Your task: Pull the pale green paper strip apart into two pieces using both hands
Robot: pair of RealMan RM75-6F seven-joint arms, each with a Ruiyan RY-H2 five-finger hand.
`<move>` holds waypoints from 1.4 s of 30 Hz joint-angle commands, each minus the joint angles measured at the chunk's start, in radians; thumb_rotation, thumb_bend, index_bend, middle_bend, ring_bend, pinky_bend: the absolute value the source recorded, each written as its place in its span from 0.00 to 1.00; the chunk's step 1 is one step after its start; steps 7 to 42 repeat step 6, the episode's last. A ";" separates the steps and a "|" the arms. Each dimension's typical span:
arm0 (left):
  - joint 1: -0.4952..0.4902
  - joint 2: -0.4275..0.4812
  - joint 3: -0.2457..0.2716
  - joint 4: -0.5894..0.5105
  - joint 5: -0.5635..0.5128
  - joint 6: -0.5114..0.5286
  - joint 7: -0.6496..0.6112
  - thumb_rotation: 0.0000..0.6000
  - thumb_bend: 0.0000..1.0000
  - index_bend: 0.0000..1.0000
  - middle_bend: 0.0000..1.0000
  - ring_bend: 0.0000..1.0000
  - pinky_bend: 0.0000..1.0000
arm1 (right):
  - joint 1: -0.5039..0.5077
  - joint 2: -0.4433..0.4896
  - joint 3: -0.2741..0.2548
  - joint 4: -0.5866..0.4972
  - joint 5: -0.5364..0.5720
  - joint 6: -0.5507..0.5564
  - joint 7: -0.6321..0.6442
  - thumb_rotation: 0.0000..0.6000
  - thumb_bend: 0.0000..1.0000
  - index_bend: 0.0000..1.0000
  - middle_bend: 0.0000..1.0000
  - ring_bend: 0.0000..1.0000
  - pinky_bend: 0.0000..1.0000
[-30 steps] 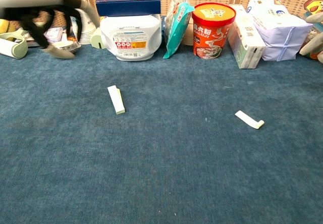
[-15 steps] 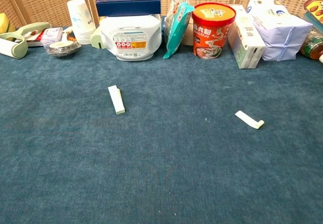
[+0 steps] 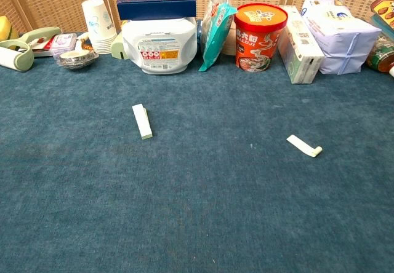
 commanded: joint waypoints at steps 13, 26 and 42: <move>0.050 -0.019 -0.020 0.016 0.045 0.014 -0.025 1.00 0.20 0.23 0.41 0.39 0.56 | -0.026 -0.002 -0.003 -0.004 -0.016 0.025 -0.018 1.00 0.46 0.17 0.32 0.20 0.24; 0.050 -0.019 -0.020 0.016 0.045 0.014 -0.025 1.00 0.20 0.23 0.41 0.39 0.56 | -0.026 -0.002 -0.003 -0.004 -0.016 0.025 -0.018 1.00 0.46 0.17 0.32 0.20 0.24; 0.050 -0.019 -0.020 0.016 0.045 0.014 -0.025 1.00 0.20 0.23 0.41 0.39 0.56 | -0.026 -0.002 -0.003 -0.004 -0.016 0.025 -0.018 1.00 0.46 0.17 0.32 0.20 0.24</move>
